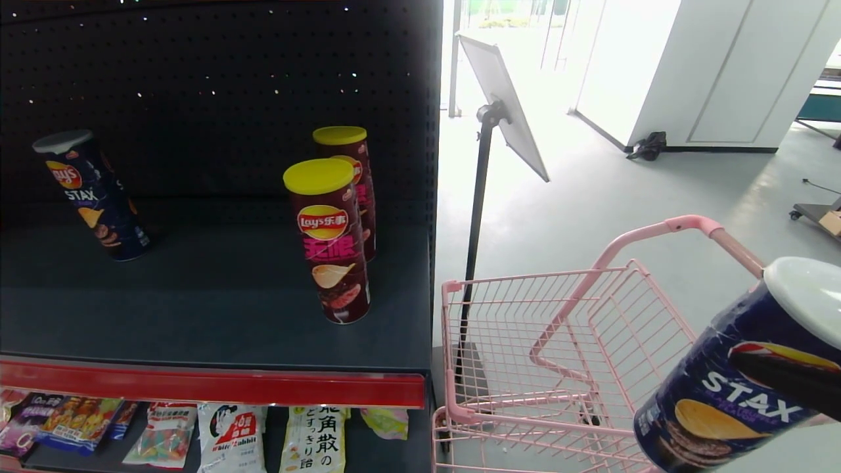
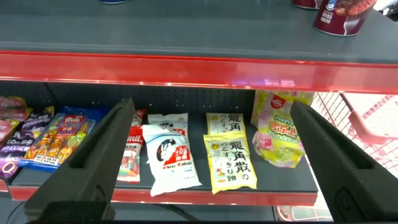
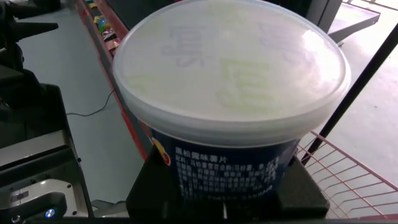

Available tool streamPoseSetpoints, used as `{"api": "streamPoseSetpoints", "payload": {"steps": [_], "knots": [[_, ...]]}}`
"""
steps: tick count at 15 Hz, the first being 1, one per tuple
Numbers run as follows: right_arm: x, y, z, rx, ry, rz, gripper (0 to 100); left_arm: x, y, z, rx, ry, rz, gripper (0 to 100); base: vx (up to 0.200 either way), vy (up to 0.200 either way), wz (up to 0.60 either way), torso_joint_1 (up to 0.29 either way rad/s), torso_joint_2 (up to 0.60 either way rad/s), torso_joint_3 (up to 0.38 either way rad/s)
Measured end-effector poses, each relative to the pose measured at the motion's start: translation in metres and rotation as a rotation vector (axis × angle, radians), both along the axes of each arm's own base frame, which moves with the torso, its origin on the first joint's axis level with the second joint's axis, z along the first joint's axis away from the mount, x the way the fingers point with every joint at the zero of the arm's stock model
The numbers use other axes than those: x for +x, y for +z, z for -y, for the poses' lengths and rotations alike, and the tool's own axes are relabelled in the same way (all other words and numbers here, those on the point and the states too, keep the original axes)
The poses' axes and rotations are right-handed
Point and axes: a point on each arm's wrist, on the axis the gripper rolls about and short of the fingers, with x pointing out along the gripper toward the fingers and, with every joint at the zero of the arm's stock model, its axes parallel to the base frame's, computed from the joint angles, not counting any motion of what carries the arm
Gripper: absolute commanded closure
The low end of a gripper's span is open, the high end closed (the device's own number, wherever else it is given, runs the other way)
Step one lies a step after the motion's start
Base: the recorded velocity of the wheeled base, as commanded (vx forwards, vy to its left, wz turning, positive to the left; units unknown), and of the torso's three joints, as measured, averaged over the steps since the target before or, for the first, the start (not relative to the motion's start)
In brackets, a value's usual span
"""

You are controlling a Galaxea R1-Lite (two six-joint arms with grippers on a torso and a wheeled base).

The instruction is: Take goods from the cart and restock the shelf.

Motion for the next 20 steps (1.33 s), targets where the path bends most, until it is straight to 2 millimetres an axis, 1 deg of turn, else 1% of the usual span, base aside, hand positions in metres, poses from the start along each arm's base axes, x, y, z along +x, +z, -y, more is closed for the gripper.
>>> {"api": "streamPoseSetpoints", "payload": {"steps": [1, 3, 4, 9, 20], "knots": [[-0.0023, -0.0006, 0.0003, 0.004, -0.003, -0.001, 100, 0.0000, 0.0000, 0.0000, 0.000, 0.000, 0.000, 0, 0.000, -0.200, 0.00, -0.007, 0.01, 0.002], [-0.0059, -0.0014, 0.0006, 0.012, -0.003, -0.006, 100, 0.0000, 0.0001, 0.0000, 0.000, 0.000, 0.001, 0, 0.000, 0.000, 0.00, 0.000, 0.00, 0.000], [-0.0070, -0.0011, 0.0007, 0.014, -0.002, -0.002, 100, 0.0000, 0.0000, 0.0000, 0.000, -0.001, 0.000, 0, -0.200, 0.000, 0.00, 0.012, 0.00, -0.002], [-0.0092, -0.0042, 0.0009, 0.014, 0.000, -0.011, 100, 0.0000, 0.0001, 0.0000, 0.000, 0.000, 0.001, 0, 0.000, 0.000, 0.00, 0.000, 0.00, 0.000], [-0.0078, -0.0063, 0.0003, 0.013, 0.004, -0.023, 100, 0.0000, -0.0001, 0.0000, 0.000, 0.000, -0.001, 0, 0.000, 0.000, 0.00, 0.000, 0.00, 0.000]]}}
